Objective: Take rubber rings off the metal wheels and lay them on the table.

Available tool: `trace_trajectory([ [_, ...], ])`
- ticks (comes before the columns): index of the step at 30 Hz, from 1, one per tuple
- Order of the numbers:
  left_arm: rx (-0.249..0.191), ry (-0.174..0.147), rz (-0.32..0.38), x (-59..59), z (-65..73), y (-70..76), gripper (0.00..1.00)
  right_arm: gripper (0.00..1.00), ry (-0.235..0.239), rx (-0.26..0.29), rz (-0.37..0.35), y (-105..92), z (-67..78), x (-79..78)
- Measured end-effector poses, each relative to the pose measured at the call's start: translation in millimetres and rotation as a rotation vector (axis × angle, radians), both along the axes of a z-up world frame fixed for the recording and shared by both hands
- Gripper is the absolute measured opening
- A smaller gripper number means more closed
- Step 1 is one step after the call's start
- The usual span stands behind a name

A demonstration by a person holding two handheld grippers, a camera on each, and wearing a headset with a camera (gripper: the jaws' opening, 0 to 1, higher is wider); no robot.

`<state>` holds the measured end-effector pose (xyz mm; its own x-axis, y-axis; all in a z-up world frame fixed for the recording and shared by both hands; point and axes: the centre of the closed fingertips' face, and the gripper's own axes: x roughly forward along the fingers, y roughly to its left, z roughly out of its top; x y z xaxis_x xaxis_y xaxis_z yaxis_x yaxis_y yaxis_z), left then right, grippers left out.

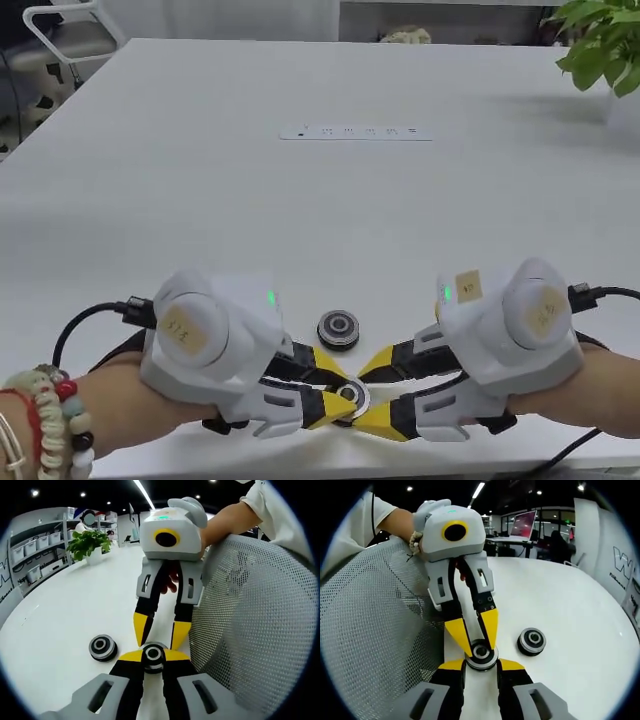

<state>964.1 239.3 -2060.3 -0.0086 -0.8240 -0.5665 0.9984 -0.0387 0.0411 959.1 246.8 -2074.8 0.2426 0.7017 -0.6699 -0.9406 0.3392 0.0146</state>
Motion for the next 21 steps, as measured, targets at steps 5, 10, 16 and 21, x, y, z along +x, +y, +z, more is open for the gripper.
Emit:
trace_trajectory([
  [5,0.000,-0.002,0.000,-0.2,0.0,-0.3,0.08,0.20,0.006,-0.014,0.002,-2.8,-1.6,-0.4],
  [10,-0.001,-0.001,-0.001,-0.3,-0.3,-0.4,0.08,0.19,0.010,-0.020,0.004,-4.1,-1.9,-1.2],
  [16,0.000,-0.001,-0.002,-0.4,-0.3,-0.4,0.08,0.17,0.024,-0.020,-0.003,-5.5,-2.1,-1.4],
  [21,0.001,0.000,-0.001,-0.2,-0.1,-0.3,0.08,0.15,0.047,-0.013,-0.018,-7.1,-1.7,-1.7],
])
